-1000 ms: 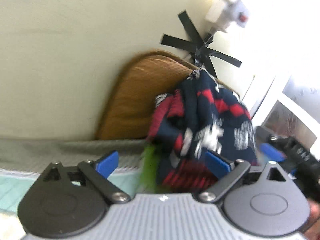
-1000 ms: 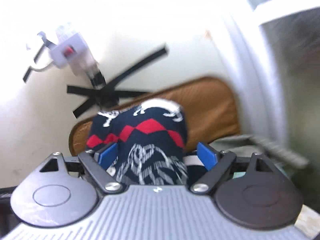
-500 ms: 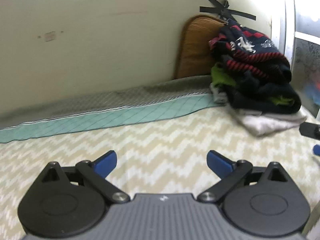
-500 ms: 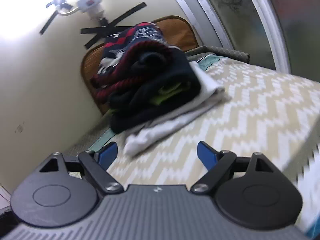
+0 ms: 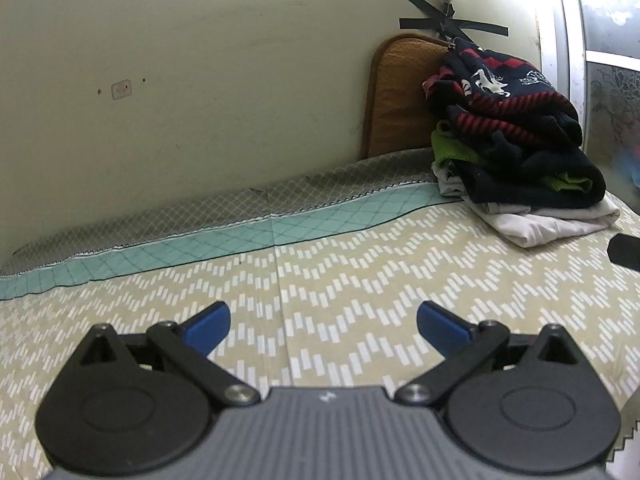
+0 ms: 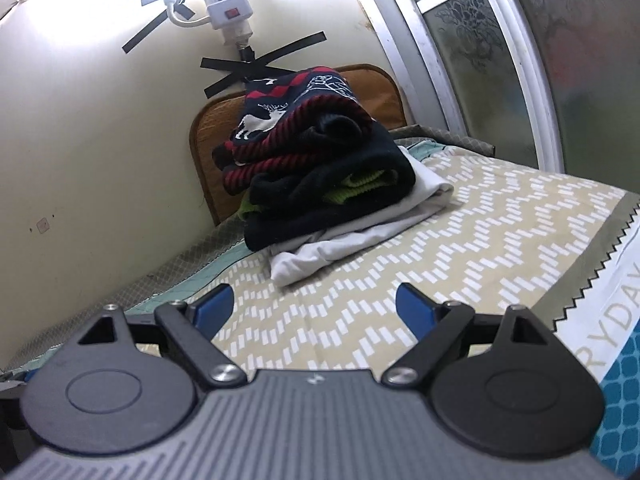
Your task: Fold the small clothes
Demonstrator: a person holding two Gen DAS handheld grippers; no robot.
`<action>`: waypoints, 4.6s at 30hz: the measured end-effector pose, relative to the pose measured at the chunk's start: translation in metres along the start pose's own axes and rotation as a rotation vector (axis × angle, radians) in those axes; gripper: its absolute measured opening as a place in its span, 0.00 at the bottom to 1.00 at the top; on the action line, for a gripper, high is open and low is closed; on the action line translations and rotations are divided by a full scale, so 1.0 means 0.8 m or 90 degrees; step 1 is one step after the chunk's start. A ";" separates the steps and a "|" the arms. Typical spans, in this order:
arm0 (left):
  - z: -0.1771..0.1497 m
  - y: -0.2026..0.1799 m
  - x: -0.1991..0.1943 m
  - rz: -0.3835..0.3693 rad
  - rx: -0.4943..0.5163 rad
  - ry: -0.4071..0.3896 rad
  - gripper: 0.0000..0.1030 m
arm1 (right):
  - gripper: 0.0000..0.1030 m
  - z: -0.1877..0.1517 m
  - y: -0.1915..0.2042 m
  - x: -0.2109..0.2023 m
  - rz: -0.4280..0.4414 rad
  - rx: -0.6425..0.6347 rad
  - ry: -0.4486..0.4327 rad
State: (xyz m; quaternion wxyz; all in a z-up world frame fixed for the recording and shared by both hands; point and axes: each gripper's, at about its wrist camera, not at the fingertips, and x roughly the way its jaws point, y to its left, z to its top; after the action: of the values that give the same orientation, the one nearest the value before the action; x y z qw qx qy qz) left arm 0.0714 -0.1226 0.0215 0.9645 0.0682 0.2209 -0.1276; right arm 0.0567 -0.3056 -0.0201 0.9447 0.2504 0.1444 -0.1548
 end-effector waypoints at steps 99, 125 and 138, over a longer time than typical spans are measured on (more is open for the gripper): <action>0.001 0.015 0.016 0.013 -0.007 0.076 1.00 | 0.88 -0.006 0.004 0.002 0.004 0.027 0.002; -0.001 0.012 0.017 0.021 0.003 0.116 1.00 | 0.88 -0.005 0.003 0.000 0.007 0.029 0.000; -0.002 0.010 0.018 0.016 0.008 0.121 1.00 | 0.89 -0.006 0.006 0.005 0.014 0.020 0.026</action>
State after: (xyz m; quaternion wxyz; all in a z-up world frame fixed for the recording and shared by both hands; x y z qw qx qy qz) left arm 0.0853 -0.1178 0.0147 0.9402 0.0893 0.3099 -0.1095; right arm 0.0615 -0.3005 -0.0234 0.9392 0.2699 0.1583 -0.1416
